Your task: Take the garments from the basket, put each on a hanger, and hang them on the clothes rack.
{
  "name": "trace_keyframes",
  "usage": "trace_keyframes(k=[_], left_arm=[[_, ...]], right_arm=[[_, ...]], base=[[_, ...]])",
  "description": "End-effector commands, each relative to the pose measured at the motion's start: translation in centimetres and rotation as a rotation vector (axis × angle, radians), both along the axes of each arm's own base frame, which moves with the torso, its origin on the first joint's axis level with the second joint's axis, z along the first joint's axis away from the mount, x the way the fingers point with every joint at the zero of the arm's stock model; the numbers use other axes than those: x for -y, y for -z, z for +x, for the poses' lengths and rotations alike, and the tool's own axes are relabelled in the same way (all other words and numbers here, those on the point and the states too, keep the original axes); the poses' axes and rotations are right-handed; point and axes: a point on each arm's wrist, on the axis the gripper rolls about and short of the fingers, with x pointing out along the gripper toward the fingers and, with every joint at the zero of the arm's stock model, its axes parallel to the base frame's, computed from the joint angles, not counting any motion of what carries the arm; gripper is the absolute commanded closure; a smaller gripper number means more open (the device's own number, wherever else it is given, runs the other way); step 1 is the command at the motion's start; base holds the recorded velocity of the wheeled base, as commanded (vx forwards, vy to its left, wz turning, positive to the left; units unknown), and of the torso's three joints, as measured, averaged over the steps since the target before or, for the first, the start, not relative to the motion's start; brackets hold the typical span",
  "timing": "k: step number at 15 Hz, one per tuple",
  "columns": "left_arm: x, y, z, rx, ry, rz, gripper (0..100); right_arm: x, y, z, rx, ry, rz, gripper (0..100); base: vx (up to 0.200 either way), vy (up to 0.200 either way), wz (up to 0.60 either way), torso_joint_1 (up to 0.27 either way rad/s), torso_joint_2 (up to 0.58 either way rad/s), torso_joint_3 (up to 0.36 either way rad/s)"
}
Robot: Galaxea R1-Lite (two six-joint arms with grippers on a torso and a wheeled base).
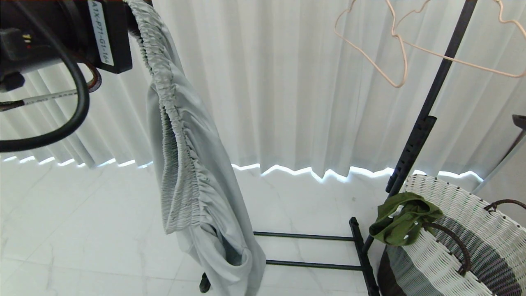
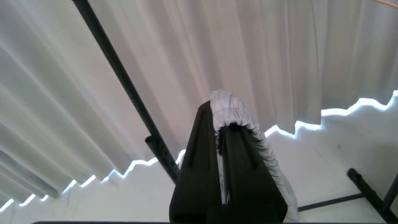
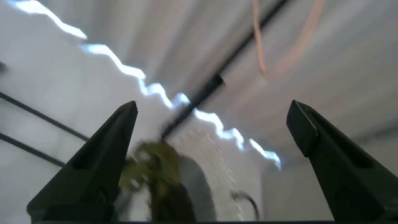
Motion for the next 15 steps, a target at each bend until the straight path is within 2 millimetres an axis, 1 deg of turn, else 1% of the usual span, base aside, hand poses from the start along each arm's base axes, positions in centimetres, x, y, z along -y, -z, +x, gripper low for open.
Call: trace_keyframes(k=[1, 3, 7, 11, 15], left_arm=[[-0.57, -0.11, -0.45, 0.008, -0.005, -0.006, 100], [-0.76, 0.39, -0.65, -0.002, -0.005, 0.005, 100], [-0.84, 0.43, -0.75, -0.002, -0.003, 0.004, 100], [-0.8, 0.56, -0.73, -0.005, 0.005, 0.008, 100], [-0.76, 0.6, -0.73, -0.004, 0.018, 0.014, 100]], right_arm=[[1.12, 0.32, 0.14, -0.017, 0.096, -0.042, 0], [1.12, 0.46, 0.16, -0.017, 0.096, -0.057, 0], [1.2, 0.34, -0.1, -0.01, 0.096, -0.052, 0], [1.18, 0.41, -0.1, -0.015, 0.091, -0.048, 0], [1.14, 0.57, 0.13, -0.027, 0.095, -0.014, 0]], base=[[0.0, 0.0, 0.0, 0.0, 0.0, 0.0], [0.0, 0.0, 0.0, 0.0, 0.0, 0.0], [0.0, 0.0, 0.0, 0.0, 0.0, 0.0], [0.0, 0.0, 0.0, 0.061, -0.24, -0.232], [0.0, 0.0, 0.0, 0.174, -0.52, -0.292]])
